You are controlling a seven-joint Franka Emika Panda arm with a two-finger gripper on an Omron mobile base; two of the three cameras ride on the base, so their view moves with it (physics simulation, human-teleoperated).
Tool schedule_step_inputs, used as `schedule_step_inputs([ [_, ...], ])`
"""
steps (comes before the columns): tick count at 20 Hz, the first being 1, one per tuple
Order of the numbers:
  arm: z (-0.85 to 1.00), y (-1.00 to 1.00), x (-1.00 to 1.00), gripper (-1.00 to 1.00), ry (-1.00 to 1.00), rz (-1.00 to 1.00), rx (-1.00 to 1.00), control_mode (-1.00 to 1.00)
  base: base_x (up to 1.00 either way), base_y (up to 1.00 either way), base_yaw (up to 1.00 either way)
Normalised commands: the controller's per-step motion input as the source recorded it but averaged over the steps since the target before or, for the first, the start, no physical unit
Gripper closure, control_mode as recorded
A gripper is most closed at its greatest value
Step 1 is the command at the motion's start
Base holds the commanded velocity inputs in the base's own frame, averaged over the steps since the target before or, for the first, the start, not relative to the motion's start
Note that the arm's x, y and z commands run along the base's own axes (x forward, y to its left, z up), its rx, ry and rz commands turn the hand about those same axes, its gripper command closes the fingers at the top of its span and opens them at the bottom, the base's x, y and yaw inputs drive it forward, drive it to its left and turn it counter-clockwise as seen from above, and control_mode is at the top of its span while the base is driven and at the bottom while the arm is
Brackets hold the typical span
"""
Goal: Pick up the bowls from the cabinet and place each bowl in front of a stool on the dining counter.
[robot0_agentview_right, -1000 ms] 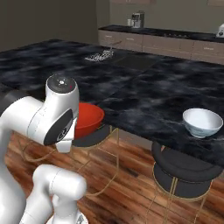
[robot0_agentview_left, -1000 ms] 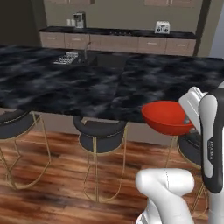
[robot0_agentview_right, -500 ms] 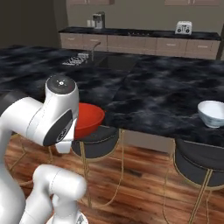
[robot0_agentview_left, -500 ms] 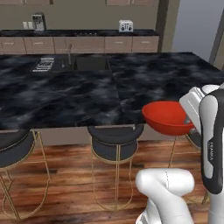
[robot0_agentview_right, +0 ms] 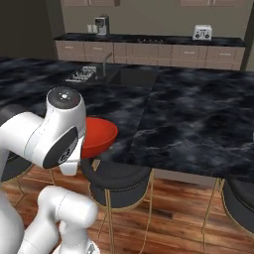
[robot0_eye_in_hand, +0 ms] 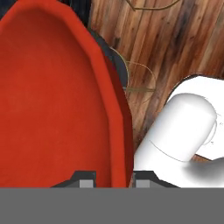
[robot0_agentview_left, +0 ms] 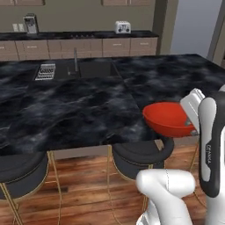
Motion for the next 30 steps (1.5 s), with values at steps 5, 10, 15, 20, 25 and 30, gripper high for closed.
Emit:
schedule_step_inputs([
  [5, 0.00, 0.00, 0.00, 1.00, 0.00, 0.00, 0.00, 1.00, 0.82, -0.05, 0.00],
  [10, -0.10, -0.09, 0.56, 1.00, 0.00, 0.00, 0.01, -1.00, 0.29, -0.03, 0.00],
  [15, -0.40, -0.08, 1.00, 1.00, 0.01, 0.00, 0.01, -1.00, 0.00, 0.00, 0.00],
  [20, -0.79, 0.00, 1.00, 1.00, 0.00, 0.00, 0.00, -1.00, 0.00, 0.00, 0.00],
  [25, -0.85, 0.00, 1.00, 1.00, 0.00, -0.01, 0.01, -1.00, 0.00, 0.00, 0.00],
  [30, -0.81, 0.00, 1.00, 1.00, 0.00, -0.03, 0.00, -1.00, 0.00, 0.00, 0.00],
])
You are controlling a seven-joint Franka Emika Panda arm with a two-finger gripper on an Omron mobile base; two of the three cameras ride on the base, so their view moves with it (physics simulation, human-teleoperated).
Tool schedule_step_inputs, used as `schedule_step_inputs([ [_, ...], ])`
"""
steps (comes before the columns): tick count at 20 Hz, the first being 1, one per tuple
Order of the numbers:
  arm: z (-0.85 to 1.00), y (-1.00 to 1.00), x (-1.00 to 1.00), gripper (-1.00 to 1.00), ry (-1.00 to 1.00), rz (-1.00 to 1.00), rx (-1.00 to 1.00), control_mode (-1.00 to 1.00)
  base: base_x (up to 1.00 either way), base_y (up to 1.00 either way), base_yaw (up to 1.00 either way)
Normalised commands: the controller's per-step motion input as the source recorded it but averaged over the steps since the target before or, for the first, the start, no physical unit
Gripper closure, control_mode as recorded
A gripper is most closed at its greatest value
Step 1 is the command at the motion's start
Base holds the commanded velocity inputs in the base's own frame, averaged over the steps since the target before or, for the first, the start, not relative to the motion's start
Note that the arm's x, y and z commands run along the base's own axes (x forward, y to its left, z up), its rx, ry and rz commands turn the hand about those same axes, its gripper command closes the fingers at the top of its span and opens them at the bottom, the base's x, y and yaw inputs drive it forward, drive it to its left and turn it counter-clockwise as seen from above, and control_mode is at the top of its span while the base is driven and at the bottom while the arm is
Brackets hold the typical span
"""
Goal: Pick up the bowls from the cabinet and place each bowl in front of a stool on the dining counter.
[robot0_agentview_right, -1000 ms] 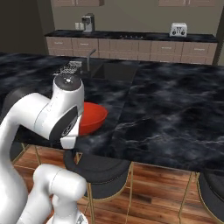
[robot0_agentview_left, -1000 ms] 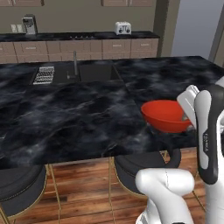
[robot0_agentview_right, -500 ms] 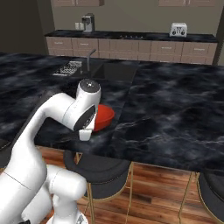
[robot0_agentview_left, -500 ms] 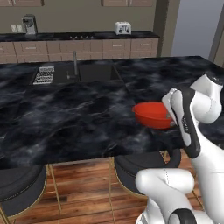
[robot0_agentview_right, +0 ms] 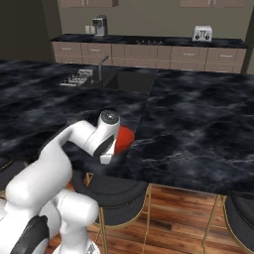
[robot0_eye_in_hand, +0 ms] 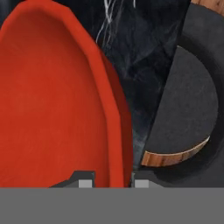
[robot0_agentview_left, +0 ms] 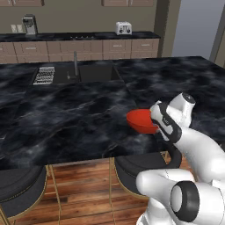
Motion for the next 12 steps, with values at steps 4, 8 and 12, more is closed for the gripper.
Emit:
schedule_step_inputs([
  [4, -0.65, 0.00, 0.92, 1.00, 0.00, -0.04, 0.00, -1.00, 0.00, 0.00, 0.00],
  [8, -0.47, -0.04, 0.71, 1.00, 0.00, -0.01, 0.00, -1.00, 0.00, 0.00, 0.00],
  [12, -0.28, -0.09, 0.49, 1.00, 0.00, 0.00, 0.01, -1.00, 0.00, 0.00, 0.00],
])
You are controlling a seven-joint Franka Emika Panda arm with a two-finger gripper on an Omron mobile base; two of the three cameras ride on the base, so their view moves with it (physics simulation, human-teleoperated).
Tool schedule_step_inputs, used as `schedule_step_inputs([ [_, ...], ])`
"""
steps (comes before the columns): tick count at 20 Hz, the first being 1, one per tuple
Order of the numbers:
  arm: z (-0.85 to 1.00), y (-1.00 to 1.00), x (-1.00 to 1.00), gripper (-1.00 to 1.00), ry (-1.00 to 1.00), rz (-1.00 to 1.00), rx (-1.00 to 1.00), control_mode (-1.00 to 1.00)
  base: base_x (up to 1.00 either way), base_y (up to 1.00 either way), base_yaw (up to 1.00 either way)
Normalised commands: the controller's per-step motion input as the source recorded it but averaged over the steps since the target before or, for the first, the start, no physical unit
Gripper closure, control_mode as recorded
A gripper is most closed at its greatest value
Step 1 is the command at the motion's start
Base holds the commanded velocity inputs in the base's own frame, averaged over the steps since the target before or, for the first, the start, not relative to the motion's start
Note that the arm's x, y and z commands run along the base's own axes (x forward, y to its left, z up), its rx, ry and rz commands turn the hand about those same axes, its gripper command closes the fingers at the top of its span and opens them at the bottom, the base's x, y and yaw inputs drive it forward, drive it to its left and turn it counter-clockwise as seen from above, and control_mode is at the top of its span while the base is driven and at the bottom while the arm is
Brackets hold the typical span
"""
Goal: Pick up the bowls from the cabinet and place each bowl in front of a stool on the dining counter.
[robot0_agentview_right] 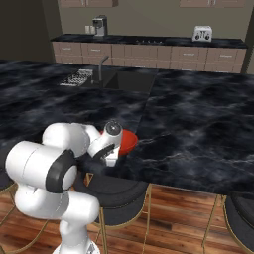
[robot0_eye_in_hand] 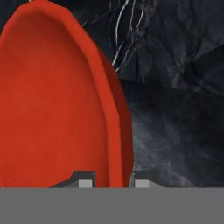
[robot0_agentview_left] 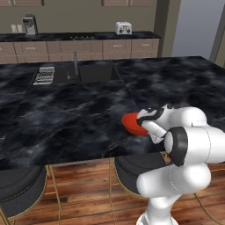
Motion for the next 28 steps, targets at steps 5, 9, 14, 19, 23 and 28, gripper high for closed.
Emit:
schedule_step_inputs([
  [5, -0.14, -0.06, 0.42, 1.00, 0.01, 0.00, 0.00, -1.00, 0.00, 0.00, 0.00],
  [9, -0.02, 0.00, 0.14, -1.00, 0.09, 0.00, 0.00, -1.00, 0.00, 0.00, 0.00],
  [14, 0.00, -0.01, 0.03, -1.00, 0.01, 0.00, 0.00, -1.00, 0.00, 0.00, 0.00],
  [19, 0.48, -0.24, 0.07, -1.00, 0.00, 0.01, 0.00, -1.00, 0.00, 0.00, 0.00],
  [23, 0.85, -0.03, -0.03, -1.00, 0.07, 0.00, -0.01, -1.00, 0.00, 0.00, 0.00],
  [28, 0.97, 0.00, -0.04, -1.00, 0.13, 0.00, -0.02, -1.00, 0.00, 0.00, 0.00],
])
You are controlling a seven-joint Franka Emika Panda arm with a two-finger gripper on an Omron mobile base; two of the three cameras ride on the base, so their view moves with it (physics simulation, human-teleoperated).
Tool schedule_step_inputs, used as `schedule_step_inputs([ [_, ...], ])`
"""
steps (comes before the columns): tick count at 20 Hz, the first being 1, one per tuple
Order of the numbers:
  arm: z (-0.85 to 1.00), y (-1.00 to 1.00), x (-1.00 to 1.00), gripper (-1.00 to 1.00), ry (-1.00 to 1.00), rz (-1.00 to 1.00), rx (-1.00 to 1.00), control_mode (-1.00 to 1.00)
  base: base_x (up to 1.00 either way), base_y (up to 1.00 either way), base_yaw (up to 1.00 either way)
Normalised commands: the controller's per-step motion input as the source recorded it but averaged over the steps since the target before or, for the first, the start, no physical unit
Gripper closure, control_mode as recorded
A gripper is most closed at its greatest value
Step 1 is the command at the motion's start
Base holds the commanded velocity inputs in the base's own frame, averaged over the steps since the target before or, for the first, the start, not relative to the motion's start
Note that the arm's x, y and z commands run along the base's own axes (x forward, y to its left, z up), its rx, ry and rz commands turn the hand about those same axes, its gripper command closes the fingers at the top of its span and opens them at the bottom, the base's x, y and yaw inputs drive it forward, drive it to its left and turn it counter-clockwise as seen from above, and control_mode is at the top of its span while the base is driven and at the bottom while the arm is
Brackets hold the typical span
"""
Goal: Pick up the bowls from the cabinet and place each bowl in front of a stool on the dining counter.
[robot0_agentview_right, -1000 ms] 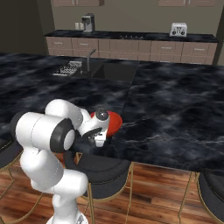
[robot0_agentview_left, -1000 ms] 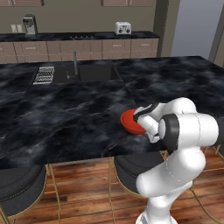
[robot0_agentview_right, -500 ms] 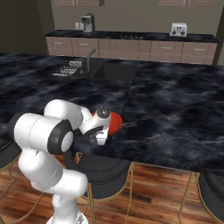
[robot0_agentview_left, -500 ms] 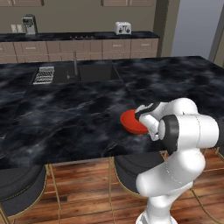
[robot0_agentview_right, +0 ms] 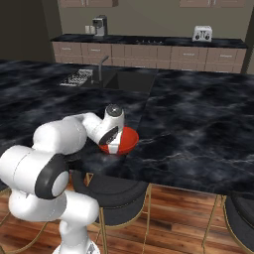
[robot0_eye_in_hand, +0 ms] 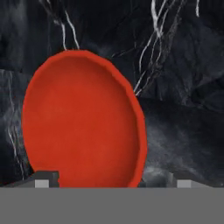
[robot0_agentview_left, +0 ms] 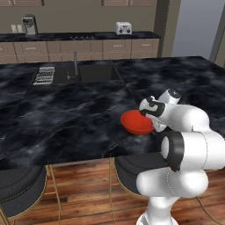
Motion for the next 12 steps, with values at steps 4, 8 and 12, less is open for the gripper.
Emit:
schedule_step_inputs([
  [4, 1.00, 0.02, -0.35, -1.00, 0.10, 0.00, -0.03, -1.00, 0.00, 0.00, 0.00],
  [8, 1.00, 0.21, -0.83, -1.00, 0.01, 0.00, -0.04, -1.00, 0.00, 0.00, 0.00],
  [12, 0.91, 0.22, -1.00, -1.00, 0.00, 0.00, -0.03, -1.00, 0.00, 0.00, 0.00],
])
